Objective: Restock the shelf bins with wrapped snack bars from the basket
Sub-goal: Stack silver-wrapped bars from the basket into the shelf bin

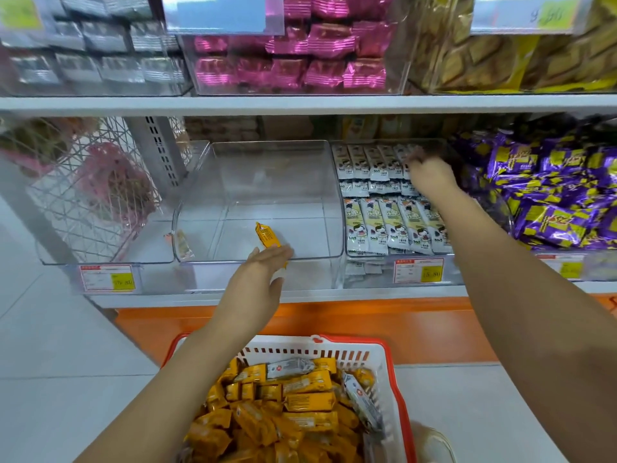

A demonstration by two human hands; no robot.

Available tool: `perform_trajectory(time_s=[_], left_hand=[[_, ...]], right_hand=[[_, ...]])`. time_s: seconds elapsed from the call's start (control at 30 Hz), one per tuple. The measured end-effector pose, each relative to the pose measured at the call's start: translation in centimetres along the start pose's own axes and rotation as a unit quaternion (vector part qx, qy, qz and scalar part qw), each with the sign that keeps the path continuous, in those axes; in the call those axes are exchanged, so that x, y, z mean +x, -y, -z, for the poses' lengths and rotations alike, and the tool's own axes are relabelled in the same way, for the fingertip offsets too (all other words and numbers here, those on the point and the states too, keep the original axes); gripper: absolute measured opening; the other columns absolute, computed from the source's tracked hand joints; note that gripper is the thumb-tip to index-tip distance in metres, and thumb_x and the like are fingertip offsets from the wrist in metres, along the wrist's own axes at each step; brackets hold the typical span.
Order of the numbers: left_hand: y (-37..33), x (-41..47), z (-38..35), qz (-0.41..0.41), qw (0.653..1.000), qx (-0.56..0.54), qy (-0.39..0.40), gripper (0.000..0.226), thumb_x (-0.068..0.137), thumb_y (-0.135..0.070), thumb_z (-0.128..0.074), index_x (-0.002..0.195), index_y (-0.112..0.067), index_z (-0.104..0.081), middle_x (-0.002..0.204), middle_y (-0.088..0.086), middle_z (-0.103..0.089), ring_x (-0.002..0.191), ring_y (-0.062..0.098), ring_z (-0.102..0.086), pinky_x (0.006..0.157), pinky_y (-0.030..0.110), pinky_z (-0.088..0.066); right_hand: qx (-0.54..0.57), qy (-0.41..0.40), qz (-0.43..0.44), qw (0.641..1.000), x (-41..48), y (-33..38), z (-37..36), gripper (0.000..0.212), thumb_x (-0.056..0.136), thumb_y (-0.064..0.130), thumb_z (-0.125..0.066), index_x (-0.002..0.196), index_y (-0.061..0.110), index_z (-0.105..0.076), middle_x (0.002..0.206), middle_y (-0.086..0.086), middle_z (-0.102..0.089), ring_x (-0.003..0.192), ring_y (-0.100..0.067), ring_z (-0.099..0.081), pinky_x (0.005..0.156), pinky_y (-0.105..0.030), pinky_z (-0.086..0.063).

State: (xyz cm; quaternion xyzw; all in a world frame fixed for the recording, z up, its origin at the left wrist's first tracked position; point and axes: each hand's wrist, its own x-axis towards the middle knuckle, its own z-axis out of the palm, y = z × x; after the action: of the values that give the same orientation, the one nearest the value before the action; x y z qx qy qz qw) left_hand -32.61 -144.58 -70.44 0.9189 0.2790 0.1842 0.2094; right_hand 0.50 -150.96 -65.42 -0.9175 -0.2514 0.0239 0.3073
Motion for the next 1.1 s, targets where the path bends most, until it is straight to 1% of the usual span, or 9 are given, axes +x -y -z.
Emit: perform_trajectory(time_s=[0.13, 0.27, 0.43, 0.6, 0.7, 0.77, 0.87, 1.0, 1.1], left_hand=[[-0.3, -1.4, 0.5, -0.038, 0.998, -0.039, -0.026, 0.038, 0.097, -0.012, -0.050, 0.134, -0.019, -0.053, 0.138, -0.009, -0.050, 0.130, 0.005, -0.041, 0.097, -0.003, -0.013], [0.0, -3.6, 1.0, -0.052, 0.993, -0.099, -0.049, 0.016, 0.096, -0.021, -0.054, 0.097, -0.019, -0.070, 0.096, -0.014, -0.066, 0.089, -0.003, -0.059, 0.081, 0.004, -0.041], [3.0, -7.7, 0.7, -0.010, 0.997, 0.018, 0.078, 0.038, 0.097, -0.032, -0.050, 0.063, -0.015, -0.052, 0.052, -0.004, -0.046, 0.049, 0.009, -0.042, 0.049, 0.027, -0.029], [9.4, -13.4, -1.3, 0.073, 0.951, 0.128, 0.272, 0.028, 0.096, -0.026, -0.048, 0.077, -0.008, -0.058, 0.077, 0.007, -0.059, 0.082, 0.024, -0.059, 0.071, 0.035, -0.045], [12.1, -17.4, -2.2, 0.128, 0.922, 0.154, 0.333, 0.027, 0.097, -0.027, -0.047, 0.111, -0.010, -0.061, 0.115, 0.008, -0.060, 0.111, 0.024, -0.055, 0.091, 0.032, -0.042], [14.0, -19.8, -2.6, 0.156, 0.905, 0.184, 0.351, 0.034, 0.096, -0.030, -0.047, 0.124, -0.011, -0.054, 0.126, 0.008, -0.055, 0.118, 0.022, -0.051, 0.096, 0.029, -0.040], [16.0, -21.9, -3.1, 0.194, 0.887, 0.207, 0.365, 0.038, 0.093, -0.030, -0.051, 0.126, -0.013, -0.052, 0.125, 0.010, -0.054, 0.111, 0.023, -0.056, 0.091, 0.030, -0.047], [16.5, -22.4, -3.7, 0.188, 0.887, 0.212, 0.366, 0.039, 0.094, -0.032, -0.051, 0.126, -0.011, -0.052, 0.122, 0.010, -0.055, 0.109, 0.022, -0.057, 0.087, 0.030, -0.048], [16.7, -21.9, -3.7, 0.189, 0.882, 0.209, 0.379, 0.045, 0.095, -0.036, -0.050, 0.132, -0.010, -0.050, 0.127, 0.010, -0.055, 0.113, 0.023, -0.055, 0.093, 0.032, -0.047]], right_hand=[[0.062, -0.080, 0.056, 0.993, -4.3, 0.9, 1.4, 0.036, 0.100, 0.028, -0.046, 0.124, 0.004, -0.060, 0.121, -0.022, -0.062, 0.109, -0.036, -0.058, 0.088, -0.036, -0.046], [0.097, -0.098, 0.123, 0.983, -11.0, 2.1, 2.0, 0.036, 0.096, 0.025, -0.048, 0.079, -0.001, -0.066, 0.075, -0.019, -0.066, 0.064, -0.027, -0.058, 0.062, -0.030, -0.046], [0.129, 0.089, 0.191, 0.969, -21.3, 2.5, -0.6, 0.044, 0.098, 0.028, -0.052, 0.058, 0.010, -0.045, 0.054, -0.001, -0.039, 0.049, -0.012, -0.035, 0.048, -0.022, -0.028], [-0.002, 0.362, 0.139, 0.922, -27.0, -1.7, -9.3, 0.022, 0.092, 0.038, -0.061, 0.093, 0.016, -0.065, 0.098, 0.000, -0.063, 0.088, -0.019, -0.060, 0.069, -0.026, -0.038], [-0.157, 0.518, 0.087, 0.836, -29.9, -4.7, -13.6, 0.049, 0.090, 0.041, -0.063, 0.121, 0.003, -0.060, 0.131, -0.014, -0.057, 0.117, -0.033, -0.055, 0.092, -0.041, -0.047], [-0.230, 0.573, 0.077, 0.782, -32.0, -6.0, -15.1, 0.054, 0.086, 0.044, -0.067, 0.120, 0.001, -0.061, 0.128, -0.018, -0.057, 0.113, -0.033, -0.057, 0.091, -0.041, -0.047], [-0.281, 0.570, 0.097, 0.766, -34.4, -8.0, -16.1, 0.037, 0.081, 0.041, -0.074, 0.079, 0.009, -0.055, 0.080, -0.007, -0.053, 0.069, -0.020, -0.050, 0.064, -0.032, -0.039], [-0.307, 0.524, 0.093, 0.789, -36.8, -10.0, -15.9, 0.065, 0.076, 0.035, -0.080, 0.126, 0.013, -0.044, 0.119, -0.008, -0.058, 0.107, -0.026, -0.057, 0.086, -0.037, -0.044], [-0.311, 0.477, 0.071, 0.819, -37.5, -11.3, -16.1, 0.068, 0.081, 0.029, -0.075, 0.134, 0.008, -0.036, 0.123, -0.012, -0.057, 0.110, -0.027, -0.058, 0.084, -0.034, -0.046]])
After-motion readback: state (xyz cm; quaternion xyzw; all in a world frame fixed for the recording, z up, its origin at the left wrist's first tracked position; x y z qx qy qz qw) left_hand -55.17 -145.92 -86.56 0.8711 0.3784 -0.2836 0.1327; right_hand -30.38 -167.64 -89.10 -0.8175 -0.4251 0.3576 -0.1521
